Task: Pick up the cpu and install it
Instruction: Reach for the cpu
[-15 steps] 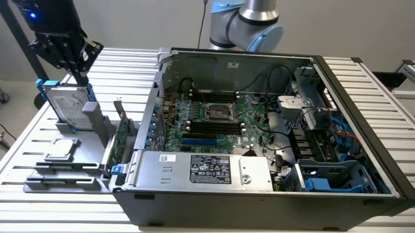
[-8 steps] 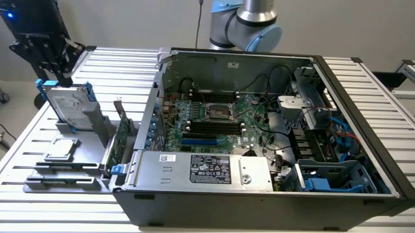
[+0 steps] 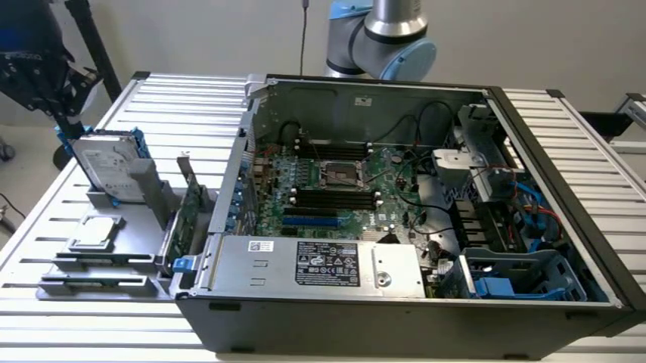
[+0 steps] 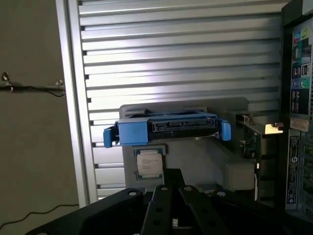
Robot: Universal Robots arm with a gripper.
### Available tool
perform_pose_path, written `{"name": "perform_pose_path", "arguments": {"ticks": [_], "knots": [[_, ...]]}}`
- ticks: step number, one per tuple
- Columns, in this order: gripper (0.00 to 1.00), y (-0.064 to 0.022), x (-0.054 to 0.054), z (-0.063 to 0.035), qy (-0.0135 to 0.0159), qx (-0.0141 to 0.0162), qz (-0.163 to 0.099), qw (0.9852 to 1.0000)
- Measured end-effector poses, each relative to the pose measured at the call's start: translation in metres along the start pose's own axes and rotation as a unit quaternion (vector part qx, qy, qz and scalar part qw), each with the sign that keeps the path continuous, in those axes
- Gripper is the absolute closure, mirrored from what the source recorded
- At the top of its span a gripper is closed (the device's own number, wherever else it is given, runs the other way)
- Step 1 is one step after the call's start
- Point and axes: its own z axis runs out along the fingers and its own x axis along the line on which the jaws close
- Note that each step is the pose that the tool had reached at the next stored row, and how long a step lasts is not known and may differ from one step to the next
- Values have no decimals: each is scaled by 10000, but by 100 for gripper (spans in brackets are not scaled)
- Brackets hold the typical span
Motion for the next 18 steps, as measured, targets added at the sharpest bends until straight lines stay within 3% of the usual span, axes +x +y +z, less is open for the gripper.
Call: {"name": "perform_pose_path", "arguments": {"ticks": [4,6,7,9,12,15,18], "knots": [[89,-5,90,9,12,122,-22,9999],[89,-7,95,10,38,159,-73,9998],[89,-6,96,14,50,164,-119,9998],[89,-6,96,34,65,167,-228,9996],[89,-8,107,78,56,153,-407,9990],[89,-13,160,114,51,106,-518,9986],[89,-28,247,141,49,37,-544,9985]]}}
